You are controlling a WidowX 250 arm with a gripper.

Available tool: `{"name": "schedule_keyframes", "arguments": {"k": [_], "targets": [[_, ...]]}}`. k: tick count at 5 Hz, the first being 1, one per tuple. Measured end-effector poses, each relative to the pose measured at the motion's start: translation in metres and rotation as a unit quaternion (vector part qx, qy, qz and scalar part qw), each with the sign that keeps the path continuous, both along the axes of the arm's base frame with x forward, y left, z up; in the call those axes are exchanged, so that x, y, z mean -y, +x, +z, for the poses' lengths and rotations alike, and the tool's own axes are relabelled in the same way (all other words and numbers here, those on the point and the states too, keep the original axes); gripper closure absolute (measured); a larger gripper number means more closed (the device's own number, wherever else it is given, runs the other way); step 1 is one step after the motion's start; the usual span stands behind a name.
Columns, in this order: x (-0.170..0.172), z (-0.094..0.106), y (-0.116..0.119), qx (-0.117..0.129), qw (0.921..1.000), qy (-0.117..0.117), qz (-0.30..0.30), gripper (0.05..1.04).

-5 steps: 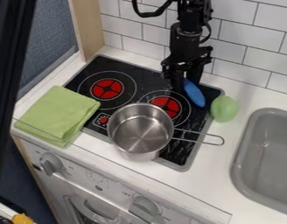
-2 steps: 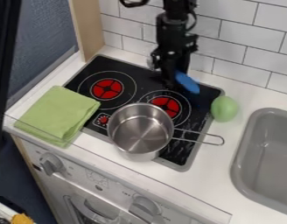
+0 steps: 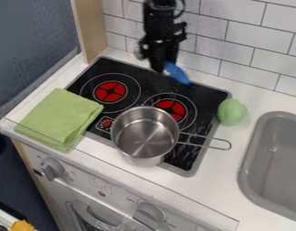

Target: Put the blue spoon into the green cloth

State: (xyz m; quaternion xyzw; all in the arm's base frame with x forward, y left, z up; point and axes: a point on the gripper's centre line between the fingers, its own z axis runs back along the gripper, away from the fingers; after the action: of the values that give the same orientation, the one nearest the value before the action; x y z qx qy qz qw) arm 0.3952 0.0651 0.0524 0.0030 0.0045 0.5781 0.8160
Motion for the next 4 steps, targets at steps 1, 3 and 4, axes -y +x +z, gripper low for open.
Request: {"name": "schedule_keyframes", "arguments": {"k": [1, 3, 4], "targets": [[-0.029, 0.020, -0.050, 0.003, 0.9995, 0.009, 0.029, 0.716], [-0.068, 0.020, -0.095, -0.035, 0.9983, 0.035, -0.030, 0.716], [-0.081, 0.010, -0.109, -0.055, 0.9953, 0.059, -0.052, 0.716]]}}
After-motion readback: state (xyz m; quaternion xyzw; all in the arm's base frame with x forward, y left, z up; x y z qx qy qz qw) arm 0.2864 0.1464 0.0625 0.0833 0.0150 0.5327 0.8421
